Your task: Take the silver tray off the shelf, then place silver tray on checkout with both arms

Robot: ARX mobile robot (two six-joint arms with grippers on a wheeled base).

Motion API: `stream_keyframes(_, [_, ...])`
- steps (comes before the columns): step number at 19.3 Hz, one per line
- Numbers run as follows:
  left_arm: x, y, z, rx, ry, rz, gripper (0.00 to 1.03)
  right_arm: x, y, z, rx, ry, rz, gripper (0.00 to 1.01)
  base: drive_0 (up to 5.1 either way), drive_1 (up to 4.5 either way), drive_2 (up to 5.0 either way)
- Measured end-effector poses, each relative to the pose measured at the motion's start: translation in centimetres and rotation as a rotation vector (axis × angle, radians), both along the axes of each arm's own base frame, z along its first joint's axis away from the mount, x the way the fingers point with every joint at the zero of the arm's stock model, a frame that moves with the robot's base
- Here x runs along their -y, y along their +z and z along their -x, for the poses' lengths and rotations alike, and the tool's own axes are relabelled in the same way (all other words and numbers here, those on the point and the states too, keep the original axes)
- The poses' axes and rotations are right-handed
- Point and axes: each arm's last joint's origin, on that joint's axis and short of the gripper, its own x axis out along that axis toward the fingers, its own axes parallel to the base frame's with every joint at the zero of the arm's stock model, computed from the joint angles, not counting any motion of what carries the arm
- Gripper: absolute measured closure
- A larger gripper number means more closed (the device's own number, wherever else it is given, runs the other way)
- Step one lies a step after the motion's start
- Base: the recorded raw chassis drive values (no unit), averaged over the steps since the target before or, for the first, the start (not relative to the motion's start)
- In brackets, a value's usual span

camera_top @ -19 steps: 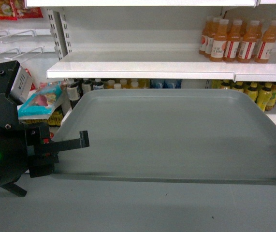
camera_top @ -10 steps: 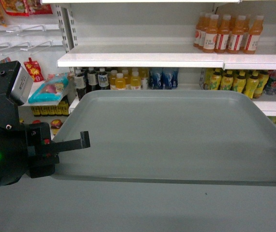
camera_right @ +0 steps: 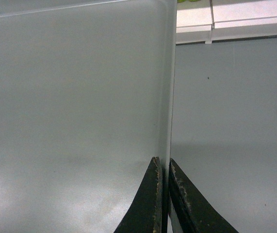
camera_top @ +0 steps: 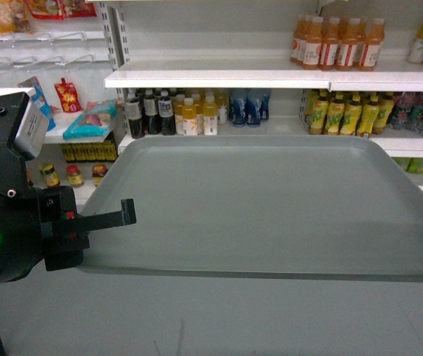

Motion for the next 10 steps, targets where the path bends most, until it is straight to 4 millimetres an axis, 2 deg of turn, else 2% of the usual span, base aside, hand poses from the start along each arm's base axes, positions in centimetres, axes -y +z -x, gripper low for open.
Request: stream_keyframes(10, [-0.01, 0.0, 0.01, 0.0, 0.002, -0.002, 1.0, 0.0, -0.02, 0.01, -0.002, -0.001, -0.001, 0.99, 0.0, -4.06, 4.0])
